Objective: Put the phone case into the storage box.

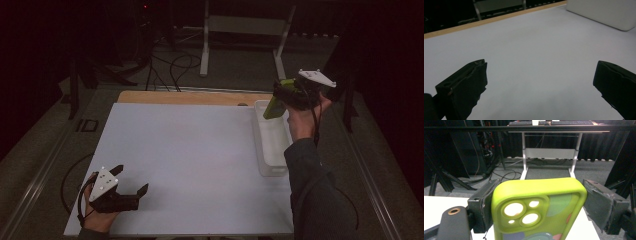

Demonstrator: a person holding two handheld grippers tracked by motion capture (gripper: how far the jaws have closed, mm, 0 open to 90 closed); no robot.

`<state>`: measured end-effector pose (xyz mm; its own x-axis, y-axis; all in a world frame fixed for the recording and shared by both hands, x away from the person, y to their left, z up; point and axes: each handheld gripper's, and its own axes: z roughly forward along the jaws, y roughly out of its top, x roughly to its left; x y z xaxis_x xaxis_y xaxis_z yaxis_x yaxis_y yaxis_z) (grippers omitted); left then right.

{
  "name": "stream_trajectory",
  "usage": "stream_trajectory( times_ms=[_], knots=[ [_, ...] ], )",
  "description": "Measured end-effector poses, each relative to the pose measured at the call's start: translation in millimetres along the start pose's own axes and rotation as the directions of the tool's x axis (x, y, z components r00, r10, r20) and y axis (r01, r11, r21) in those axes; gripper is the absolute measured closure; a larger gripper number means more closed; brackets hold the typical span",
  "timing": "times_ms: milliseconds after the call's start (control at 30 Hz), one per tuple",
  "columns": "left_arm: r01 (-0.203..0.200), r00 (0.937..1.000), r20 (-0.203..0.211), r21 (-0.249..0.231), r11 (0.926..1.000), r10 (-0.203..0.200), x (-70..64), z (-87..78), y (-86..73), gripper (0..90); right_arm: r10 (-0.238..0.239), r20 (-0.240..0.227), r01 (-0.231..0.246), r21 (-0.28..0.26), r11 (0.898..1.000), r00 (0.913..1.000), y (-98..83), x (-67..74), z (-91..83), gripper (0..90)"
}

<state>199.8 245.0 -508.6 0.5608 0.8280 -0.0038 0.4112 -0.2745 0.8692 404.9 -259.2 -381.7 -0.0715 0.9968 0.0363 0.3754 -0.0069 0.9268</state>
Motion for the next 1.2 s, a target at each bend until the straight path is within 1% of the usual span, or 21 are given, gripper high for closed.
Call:
stream_trajectory(
  times_ms=[133, 200, 400, 433, 467, 600, 733, 767, 933, 1200],
  knots=[
    [0.005, 1.0000, -0.005, -0.007, 1.0000, -0.005, 0.5, -1.5, -1.2, 0.0, -0.007, 0.004, 0.007, 0.003, 1.000, 1.0000, 0.1, 0.7, 1.6, 18.2],
    [0.008, 0.9999, -0.015, -0.010, 0.9999, -0.008, 1.0, -3.4, -3.5, 0.0, -0.007, 0.009, 0.007, 0.004, 1.000, 0.9999, 0.9, 1.4, 3.9, 18.2],
    [0.008, 0.9999, -0.015, -0.010, 0.9999, -0.008, 1.0, -3.4, -3.5, 0.0, -0.011, 0.009, 0.011, 0.005, 1.000, 0.9999, 1.1, 1.3, 4.6, 18.1],
    [0.016, 0.9993, -0.033, -0.026, 0.9995, -0.017, 1.4, -8.8, -7.7, 0.0, -0.011, 0.009, 0.011, 0.005, 1.000, 0.9999, 1.1, 1.3, 4.6, 18.1],
    [0.016, 0.9992, -0.036, -0.029, 0.9994, -0.017, 1.4, -9.3, -8.0, 0.0, -0.012, 0.021, 0.012, 0.012, 1.000, 0.9997, 0.9, 2.3, 10.2, 18.1],
    [0.012, 0.9989, -0.045, -0.031, 0.9994, -0.014, 1.0, -11.1, -8.8, 0.0, -0.012, 0.024, 0.011, 0.018, 1.000, 0.9996, -0.6, 2.6, 13.9, 18.1],
    [0.009, 0.9987, -0.050, -0.035, 0.9993, -0.011, -0.3, -12.3, -9.5, 0.0, -0.015, 0.027, 0.015, 0.022, 1.000, 0.9995, -1.5, 3.0, 16.1, 18.1],
    [0.009, 0.9986, -0.051, -0.034, 0.9994, -0.011, -0.4, -12.7, -9.8, 0.0, -0.019, 0.029, 0.018, 0.027, 0.999, 0.9994, -2.5, 3.9, 19.1, 18.1],
    [0.015, 0.9984, -0.053, -0.037, 0.9992, -0.017, -1.1, -13.8, -11.2, 0.0, -0.023, 0.034, 0.022, 0.037, 0.999, 0.9991, -4.2, 5.7, 24.9, 18.1],
    [0.022, 0.9983, -0.053, -0.039, 0.9990, -0.024, -0.5, -14.4, -12.8, 0.0, -0.018, 0.049, 0.016, 0.047, 0.999, 0.9986, -5.0, 4.5, 32.3, 18.1]
  ],
)
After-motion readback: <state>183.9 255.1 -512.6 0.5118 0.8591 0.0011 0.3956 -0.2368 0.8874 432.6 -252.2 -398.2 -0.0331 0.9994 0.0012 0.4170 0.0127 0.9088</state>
